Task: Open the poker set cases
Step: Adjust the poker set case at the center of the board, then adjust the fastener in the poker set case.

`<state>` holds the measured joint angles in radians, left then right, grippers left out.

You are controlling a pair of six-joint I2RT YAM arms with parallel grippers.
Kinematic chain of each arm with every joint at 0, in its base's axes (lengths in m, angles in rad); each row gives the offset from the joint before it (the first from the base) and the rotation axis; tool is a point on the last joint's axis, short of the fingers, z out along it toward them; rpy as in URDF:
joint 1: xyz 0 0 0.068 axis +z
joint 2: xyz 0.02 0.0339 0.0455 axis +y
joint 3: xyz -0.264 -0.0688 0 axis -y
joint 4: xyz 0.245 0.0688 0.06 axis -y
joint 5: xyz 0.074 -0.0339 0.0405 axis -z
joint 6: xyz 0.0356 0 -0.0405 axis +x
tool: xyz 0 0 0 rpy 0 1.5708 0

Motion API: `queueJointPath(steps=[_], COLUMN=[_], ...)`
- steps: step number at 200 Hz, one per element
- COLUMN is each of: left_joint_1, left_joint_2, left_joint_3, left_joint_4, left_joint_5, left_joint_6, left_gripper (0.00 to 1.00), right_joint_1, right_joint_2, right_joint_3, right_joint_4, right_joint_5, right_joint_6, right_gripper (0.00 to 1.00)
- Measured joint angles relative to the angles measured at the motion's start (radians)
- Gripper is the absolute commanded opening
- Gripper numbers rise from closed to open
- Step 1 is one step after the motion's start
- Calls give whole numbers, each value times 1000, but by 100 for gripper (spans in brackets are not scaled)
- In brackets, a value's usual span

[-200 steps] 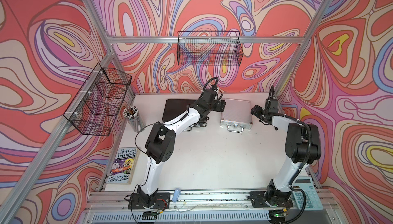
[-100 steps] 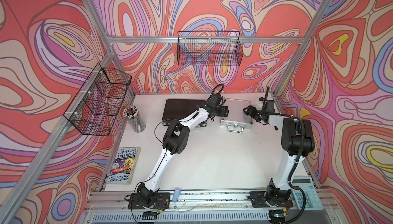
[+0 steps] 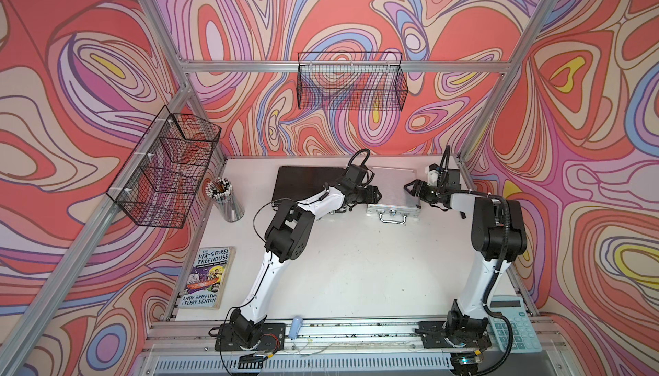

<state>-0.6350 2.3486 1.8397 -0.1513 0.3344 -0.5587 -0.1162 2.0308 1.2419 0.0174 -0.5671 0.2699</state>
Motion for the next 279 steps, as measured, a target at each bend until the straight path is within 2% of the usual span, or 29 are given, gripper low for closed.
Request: queueJointPath(steps=[46,91,123,154,195,227,255,279], left_joint_1=[-1,-12,-9,2,-2,-48,-95,-105], left_joint_2=[-103,-121,-145,-216,-438,-544,-558,-559], left_joint_3=[-164,-177,-171,-178,-333,-434,-472,-489], left_joint_4=[41,36,3,-32,-25,-26,-32,-36], left_joint_5=[-3,-37,-56,-83,-142,-204,-235,-235], left_joint_6=[-22,15,55,104,216,323,386,398], left_gripper=[64,71,72,72,72,72,72,72], right_joint_1=[48,77,64,43,47,80,128,146], right_joint_2=[8,-21,-127,-277,-481,-552,-575,-572], right_joint_3=[17,14,-4,-16,-169,-351,-472,-547], right_joint_4=[-7,-23,-65,-108,-116,-115,-98,-7], right_joint_5=[13,150,284,363,317,276,244,224], right_joint_6=[-17,39,66,72,113,165,202,241], right_gripper=[76,80,79,72,56,54,54,54])
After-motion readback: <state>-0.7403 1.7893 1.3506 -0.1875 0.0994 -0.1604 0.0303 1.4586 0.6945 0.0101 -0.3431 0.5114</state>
